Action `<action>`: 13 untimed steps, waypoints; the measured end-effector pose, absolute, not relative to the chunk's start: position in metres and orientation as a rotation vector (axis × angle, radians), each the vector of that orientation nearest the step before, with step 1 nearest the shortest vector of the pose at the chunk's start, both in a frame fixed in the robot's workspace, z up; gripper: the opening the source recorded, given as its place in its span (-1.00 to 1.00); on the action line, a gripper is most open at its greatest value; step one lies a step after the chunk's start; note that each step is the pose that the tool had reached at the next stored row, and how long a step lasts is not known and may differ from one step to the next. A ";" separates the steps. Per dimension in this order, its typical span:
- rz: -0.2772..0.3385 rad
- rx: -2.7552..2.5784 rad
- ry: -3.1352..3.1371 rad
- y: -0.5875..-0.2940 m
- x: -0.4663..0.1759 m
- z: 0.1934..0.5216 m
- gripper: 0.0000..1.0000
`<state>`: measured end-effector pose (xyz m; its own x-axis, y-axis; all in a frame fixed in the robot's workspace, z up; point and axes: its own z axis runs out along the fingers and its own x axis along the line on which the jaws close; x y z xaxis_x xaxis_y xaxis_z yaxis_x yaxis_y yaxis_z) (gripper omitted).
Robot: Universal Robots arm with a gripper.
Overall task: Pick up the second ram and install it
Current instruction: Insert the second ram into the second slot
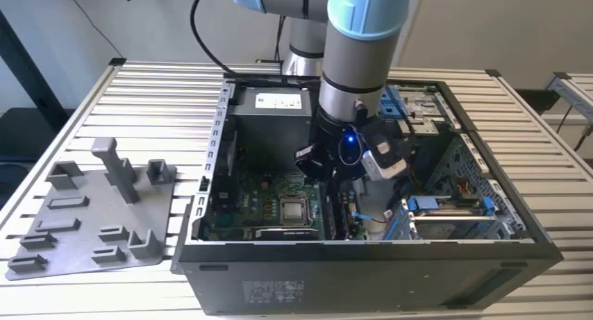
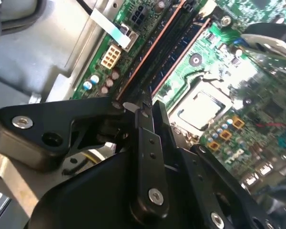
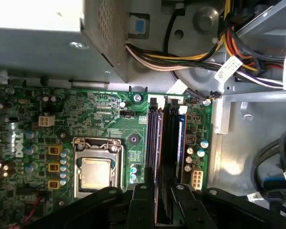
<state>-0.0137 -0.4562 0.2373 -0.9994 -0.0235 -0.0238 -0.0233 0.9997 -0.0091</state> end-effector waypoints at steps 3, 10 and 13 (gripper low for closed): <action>-0.008 -0.037 3.117 -0.456 -0.014 0.242 -0.56; -0.003 -0.037 3.117 -0.456 -0.014 0.242 -0.79; -0.001 -0.037 3.117 -0.456 -0.014 0.242 -0.79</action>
